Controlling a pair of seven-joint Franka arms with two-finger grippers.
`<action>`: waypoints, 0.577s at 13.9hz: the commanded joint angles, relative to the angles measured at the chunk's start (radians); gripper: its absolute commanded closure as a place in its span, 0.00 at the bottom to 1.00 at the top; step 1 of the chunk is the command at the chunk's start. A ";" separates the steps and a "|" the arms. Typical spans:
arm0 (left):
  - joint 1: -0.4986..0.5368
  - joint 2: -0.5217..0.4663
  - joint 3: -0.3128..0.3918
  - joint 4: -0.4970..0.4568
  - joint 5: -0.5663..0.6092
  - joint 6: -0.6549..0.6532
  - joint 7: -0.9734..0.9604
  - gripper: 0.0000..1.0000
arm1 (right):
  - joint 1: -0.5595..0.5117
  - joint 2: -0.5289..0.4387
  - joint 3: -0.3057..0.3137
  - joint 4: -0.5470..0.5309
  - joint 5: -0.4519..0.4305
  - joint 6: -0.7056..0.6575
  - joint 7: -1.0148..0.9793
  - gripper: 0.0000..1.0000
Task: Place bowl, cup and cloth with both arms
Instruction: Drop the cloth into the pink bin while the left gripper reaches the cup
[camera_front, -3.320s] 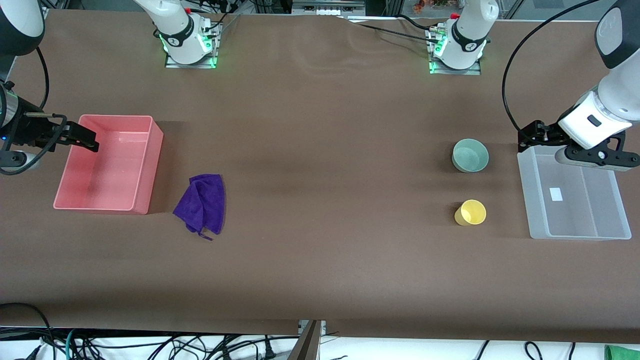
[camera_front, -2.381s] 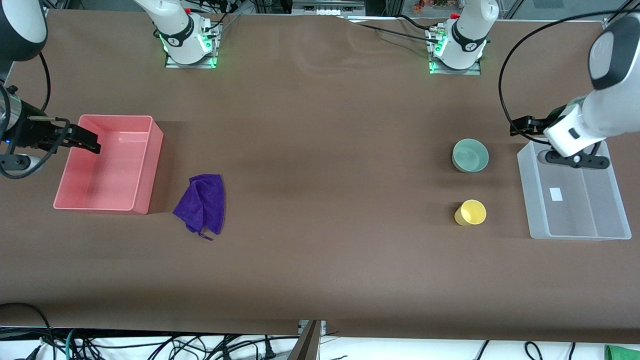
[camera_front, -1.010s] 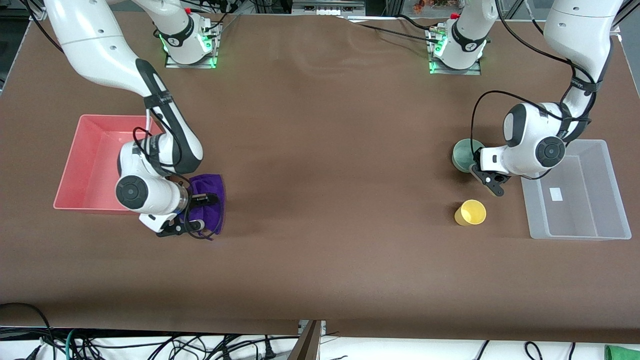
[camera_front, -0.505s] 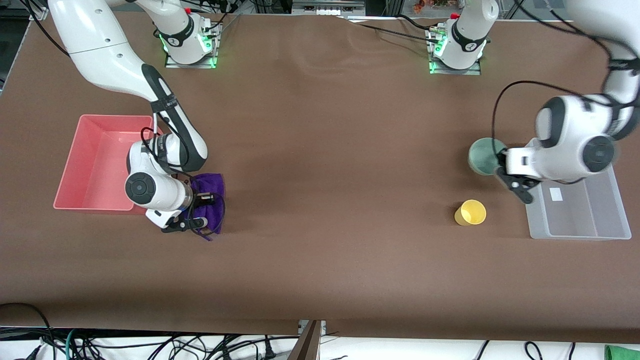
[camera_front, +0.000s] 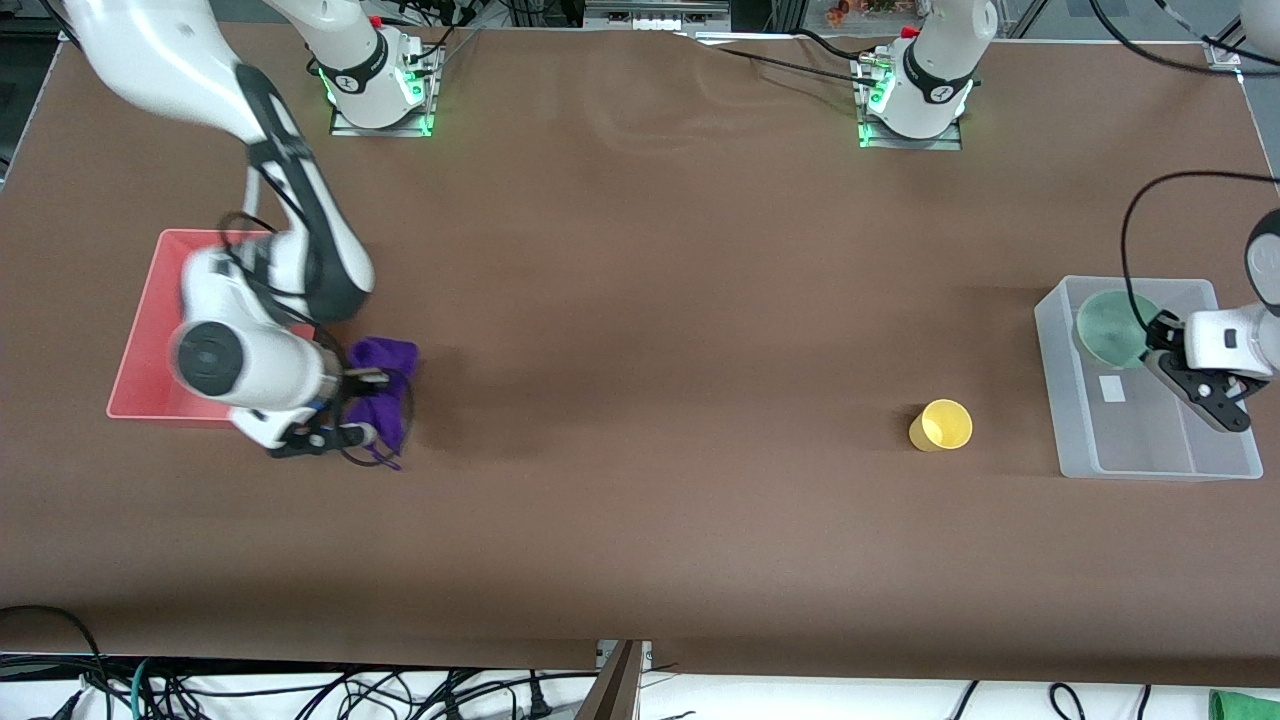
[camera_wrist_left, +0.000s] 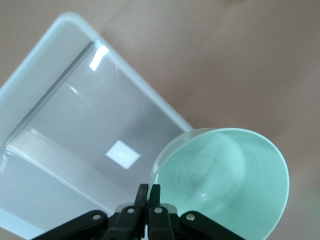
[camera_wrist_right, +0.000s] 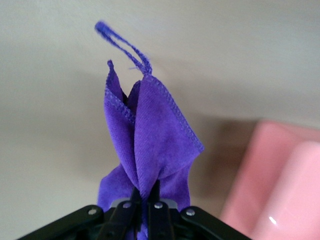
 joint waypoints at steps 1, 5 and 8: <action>0.057 0.121 -0.009 0.052 0.012 0.088 0.051 1.00 | -0.020 -0.032 -0.079 0.143 -0.001 -0.267 -0.141 1.00; 0.074 0.166 -0.010 0.052 -0.005 0.136 0.055 0.00 | -0.021 -0.061 -0.291 0.154 0.003 -0.381 -0.369 1.00; 0.061 0.067 -0.044 0.058 -0.026 0.072 0.037 0.00 | -0.059 -0.062 -0.322 0.050 0.003 -0.311 -0.408 1.00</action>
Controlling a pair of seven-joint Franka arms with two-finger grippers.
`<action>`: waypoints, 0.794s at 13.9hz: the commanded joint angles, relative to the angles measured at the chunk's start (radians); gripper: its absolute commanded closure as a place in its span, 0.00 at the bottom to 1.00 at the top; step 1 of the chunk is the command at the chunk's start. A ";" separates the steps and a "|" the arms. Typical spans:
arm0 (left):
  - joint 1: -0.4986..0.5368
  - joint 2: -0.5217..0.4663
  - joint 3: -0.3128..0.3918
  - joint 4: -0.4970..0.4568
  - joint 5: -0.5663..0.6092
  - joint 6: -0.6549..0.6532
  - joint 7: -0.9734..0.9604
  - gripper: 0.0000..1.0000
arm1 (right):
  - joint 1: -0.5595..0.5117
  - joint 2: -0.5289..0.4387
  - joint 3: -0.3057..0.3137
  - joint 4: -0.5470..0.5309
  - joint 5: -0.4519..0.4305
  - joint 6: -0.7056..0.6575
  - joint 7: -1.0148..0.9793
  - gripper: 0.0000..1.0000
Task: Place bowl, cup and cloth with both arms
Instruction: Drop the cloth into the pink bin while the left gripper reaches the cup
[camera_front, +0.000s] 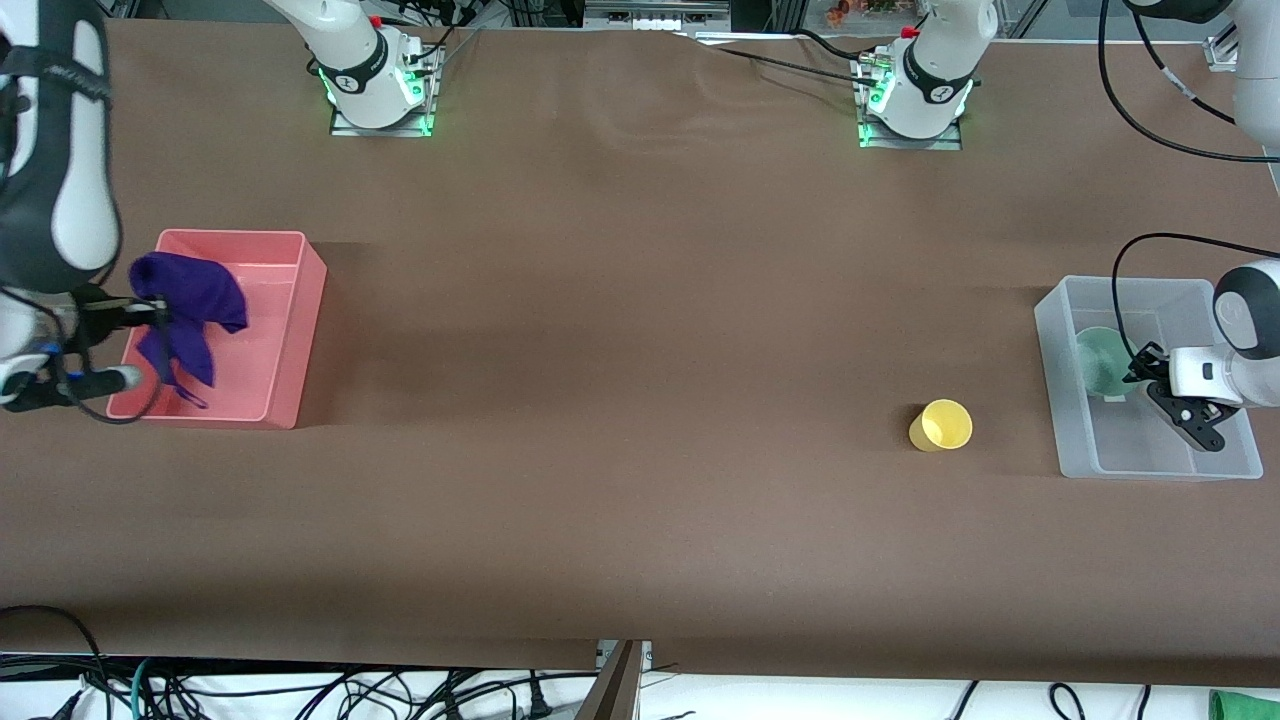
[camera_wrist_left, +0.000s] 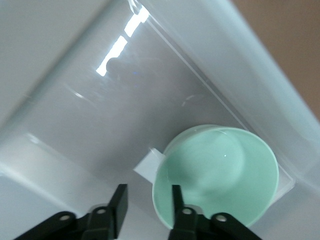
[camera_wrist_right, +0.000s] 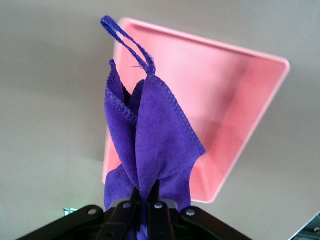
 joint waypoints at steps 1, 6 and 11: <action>-0.008 -0.109 -0.059 0.025 -0.046 -0.114 -0.055 0.00 | -0.022 -0.004 -0.004 -0.120 0.005 0.074 -0.016 1.00; -0.011 -0.103 -0.254 0.060 -0.052 -0.191 -0.529 0.00 | -0.036 -0.025 -0.024 -0.217 0.065 0.148 0.001 0.00; -0.119 0.010 -0.280 0.063 -0.126 -0.131 -1.018 0.00 | -0.030 -0.149 0.143 -0.115 0.049 0.145 0.013 0.00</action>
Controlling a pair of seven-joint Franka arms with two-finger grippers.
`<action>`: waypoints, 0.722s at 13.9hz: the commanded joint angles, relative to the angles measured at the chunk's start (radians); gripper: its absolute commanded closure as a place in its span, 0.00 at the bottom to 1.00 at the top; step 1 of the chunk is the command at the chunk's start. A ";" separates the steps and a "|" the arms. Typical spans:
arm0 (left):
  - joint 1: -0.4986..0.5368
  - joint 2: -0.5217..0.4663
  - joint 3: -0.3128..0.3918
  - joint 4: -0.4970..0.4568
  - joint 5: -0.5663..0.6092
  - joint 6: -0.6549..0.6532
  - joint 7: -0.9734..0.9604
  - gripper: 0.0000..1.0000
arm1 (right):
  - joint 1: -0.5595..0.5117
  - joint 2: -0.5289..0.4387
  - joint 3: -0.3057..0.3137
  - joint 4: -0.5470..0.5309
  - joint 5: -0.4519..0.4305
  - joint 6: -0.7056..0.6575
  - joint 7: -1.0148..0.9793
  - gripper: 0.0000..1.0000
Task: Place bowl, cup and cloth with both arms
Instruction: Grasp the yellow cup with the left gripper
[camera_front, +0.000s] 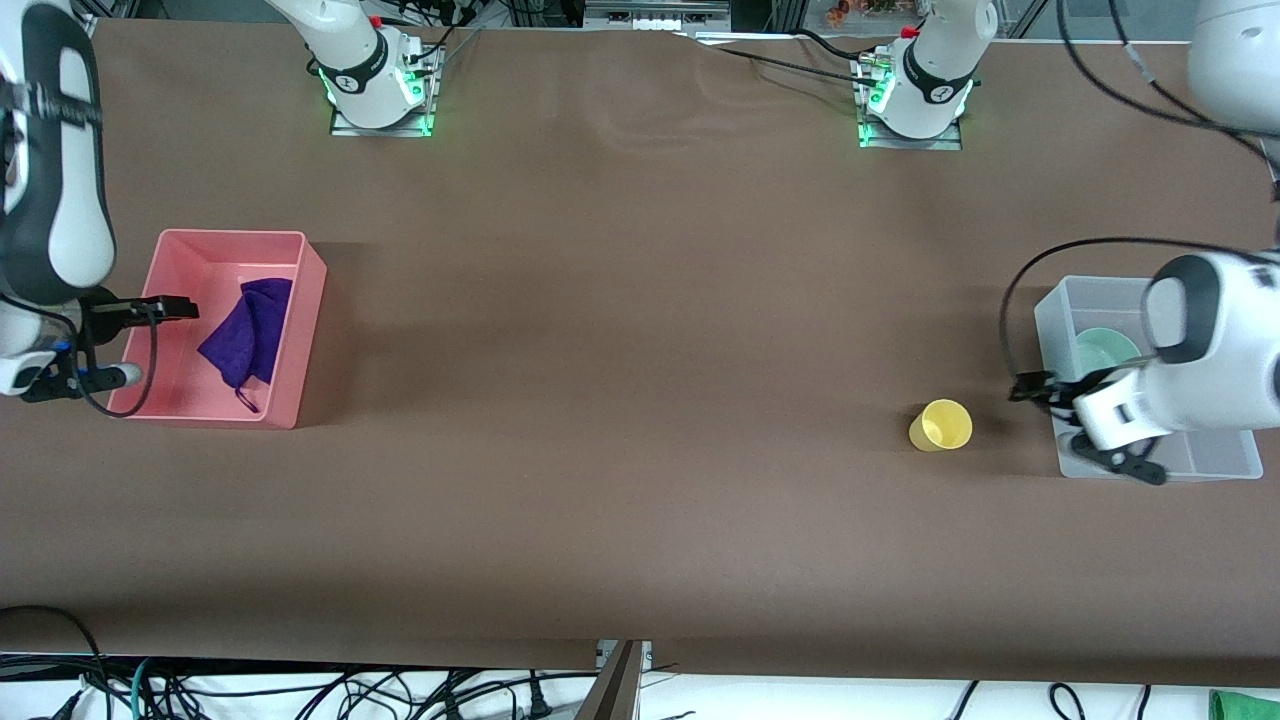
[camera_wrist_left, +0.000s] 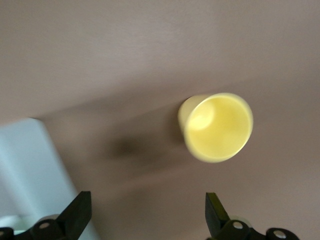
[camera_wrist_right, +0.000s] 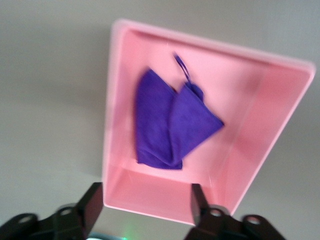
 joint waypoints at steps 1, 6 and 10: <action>-0.025 0.073 0.005 0.015 -0.025 0.078 -0.133 0.08 | 0.003 -0.080 0.124 0.047 -0.007 -0.010 0.083 0.00; -0.028 0.170 0.008 0.010 -0.007 0.203 -0.127 1.00 | 0.002 -0.187 0.218 0.056 -0.004 -0.038 0.220 0.00; -0.019 0.116 0.008 0.026 -0.005 0.119 -0.130 1.00 | 0.000 -0.243 0.218 0.070 -0.054 0.032 0.218 0.00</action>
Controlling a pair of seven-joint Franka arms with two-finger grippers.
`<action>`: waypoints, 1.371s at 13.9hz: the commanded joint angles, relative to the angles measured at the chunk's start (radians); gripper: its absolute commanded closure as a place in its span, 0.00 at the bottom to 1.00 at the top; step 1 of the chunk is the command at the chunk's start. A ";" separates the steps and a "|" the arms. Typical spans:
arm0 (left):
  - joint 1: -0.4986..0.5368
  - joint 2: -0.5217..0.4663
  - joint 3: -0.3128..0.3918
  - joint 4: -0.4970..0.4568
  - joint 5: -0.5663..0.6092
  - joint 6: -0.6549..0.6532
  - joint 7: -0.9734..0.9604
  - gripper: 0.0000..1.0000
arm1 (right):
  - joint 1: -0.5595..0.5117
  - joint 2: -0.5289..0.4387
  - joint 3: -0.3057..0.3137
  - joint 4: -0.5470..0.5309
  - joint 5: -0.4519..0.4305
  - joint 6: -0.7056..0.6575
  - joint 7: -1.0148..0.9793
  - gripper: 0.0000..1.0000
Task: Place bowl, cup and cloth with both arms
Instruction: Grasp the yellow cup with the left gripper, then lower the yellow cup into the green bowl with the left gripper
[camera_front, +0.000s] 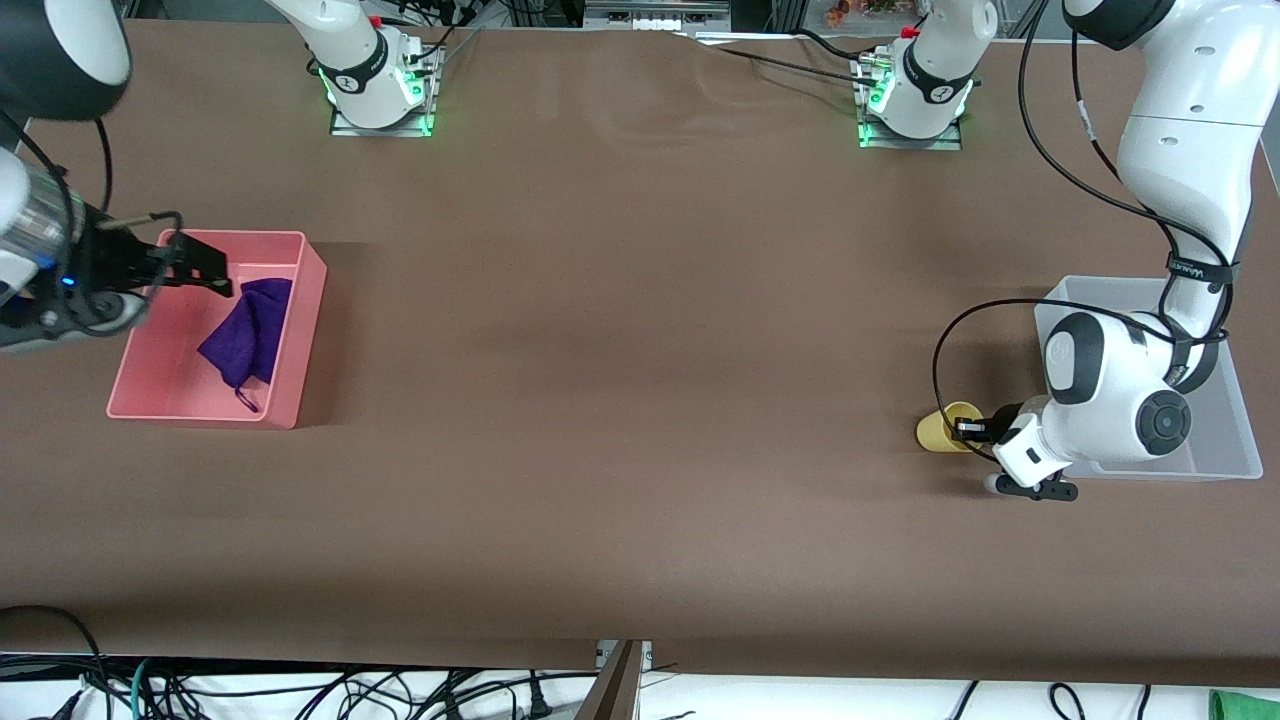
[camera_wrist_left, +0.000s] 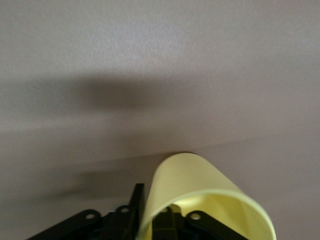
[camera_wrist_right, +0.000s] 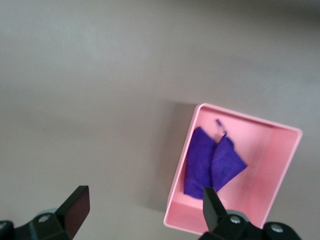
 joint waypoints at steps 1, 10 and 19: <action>0.011 -0.083 0.001 0.015 0.004 -0.119 -0.004 1.00 | -0.008 -0.040 0.007 -0.006 -0.063 0.025 0.005 0.00; 0.245 -0.220 0.062 -0.048 0.338 -0.273 0.682 1.00 | 0.017 -0.034 0.014 0.007 -0.054 -0.090 0.129 0.00; 0.246 -0.309 0.001 -0.039 0.223 -0.330 0.647 0.00 | 0.014 -0.020 0.011 0.014 -0.060 -0.084 0.126 0.00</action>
